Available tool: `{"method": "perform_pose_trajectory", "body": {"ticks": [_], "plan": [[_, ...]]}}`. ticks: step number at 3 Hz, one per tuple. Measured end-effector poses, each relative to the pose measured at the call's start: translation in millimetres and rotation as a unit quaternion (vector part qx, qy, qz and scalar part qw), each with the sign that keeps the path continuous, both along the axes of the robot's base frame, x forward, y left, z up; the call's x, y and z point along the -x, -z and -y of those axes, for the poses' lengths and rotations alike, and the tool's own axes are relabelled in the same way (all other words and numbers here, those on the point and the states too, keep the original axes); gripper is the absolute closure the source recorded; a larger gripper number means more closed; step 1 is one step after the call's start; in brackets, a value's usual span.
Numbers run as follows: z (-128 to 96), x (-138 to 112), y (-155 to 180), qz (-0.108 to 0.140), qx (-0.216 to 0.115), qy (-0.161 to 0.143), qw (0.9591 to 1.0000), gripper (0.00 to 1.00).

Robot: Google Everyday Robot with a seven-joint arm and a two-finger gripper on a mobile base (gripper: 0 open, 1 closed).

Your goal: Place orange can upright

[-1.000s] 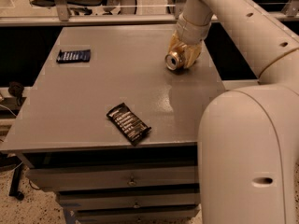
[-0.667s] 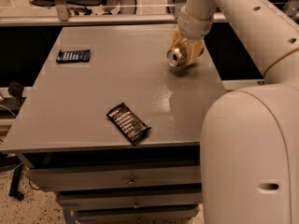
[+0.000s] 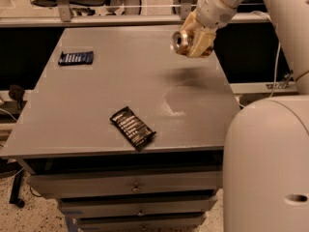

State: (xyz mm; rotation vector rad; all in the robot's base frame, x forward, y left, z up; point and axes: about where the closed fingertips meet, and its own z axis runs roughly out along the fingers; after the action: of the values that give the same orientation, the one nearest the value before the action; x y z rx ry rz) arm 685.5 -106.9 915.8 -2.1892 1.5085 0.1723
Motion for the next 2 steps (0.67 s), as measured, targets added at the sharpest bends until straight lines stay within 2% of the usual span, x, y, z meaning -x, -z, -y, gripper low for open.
{"method": "perform_pose_trajectory", "body": {"ticks": [1, 2], "plan": [[-14.4, 11.6, -28.3, -0.037, -0.114, 0.053, 0.9913, 1.0], [-28.1, 20.8, -44.6, -0.092, -0.231, 0.086, 0.9648, 1.0]]}}
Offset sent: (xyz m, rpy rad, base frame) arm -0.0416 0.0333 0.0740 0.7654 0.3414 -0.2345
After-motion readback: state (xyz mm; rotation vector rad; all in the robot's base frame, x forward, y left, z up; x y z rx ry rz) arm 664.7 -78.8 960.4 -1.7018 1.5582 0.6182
